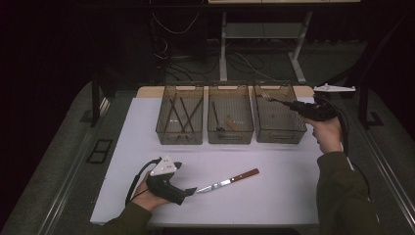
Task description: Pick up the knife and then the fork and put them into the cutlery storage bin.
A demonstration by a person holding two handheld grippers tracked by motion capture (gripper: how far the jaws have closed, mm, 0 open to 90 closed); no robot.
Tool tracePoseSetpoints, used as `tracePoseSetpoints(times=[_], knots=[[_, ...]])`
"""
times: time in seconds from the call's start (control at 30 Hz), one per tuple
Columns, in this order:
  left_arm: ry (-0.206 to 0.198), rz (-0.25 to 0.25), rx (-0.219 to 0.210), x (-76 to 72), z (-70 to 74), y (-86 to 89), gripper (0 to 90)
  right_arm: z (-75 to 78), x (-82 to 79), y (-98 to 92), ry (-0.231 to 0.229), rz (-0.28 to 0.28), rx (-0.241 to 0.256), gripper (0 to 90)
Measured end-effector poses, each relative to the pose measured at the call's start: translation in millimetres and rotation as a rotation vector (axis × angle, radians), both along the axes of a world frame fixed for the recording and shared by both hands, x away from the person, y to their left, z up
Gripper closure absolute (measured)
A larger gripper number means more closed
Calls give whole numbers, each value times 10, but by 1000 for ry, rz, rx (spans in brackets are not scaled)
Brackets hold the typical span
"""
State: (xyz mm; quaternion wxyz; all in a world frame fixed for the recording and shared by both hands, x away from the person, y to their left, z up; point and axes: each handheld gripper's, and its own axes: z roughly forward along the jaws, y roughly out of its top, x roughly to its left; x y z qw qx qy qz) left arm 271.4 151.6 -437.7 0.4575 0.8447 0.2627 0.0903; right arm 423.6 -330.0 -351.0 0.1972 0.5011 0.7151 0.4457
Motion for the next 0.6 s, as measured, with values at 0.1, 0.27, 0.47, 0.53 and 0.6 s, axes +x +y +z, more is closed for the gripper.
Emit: tracePoseSetpoints(times=[0.1,0.27,0.47,0.53,0.6], knots=[[1,-4,5,0,-1,-3,0,-53,107,42,31,-16,-7,757],[4,3,-5,-5,-7,-12,0,-191,274,113,79,-39,-27,757],[7,-7,-10,0,-9,-12,0,-321,393,204,134,-55,-29,756],[7,-8,-10,-2,-8,-12,0,-357,421,235,149,-61,-37,756],[8,-8,-13,-5,-5,-10,0,-378,435,249,156,-62,-46,756]])
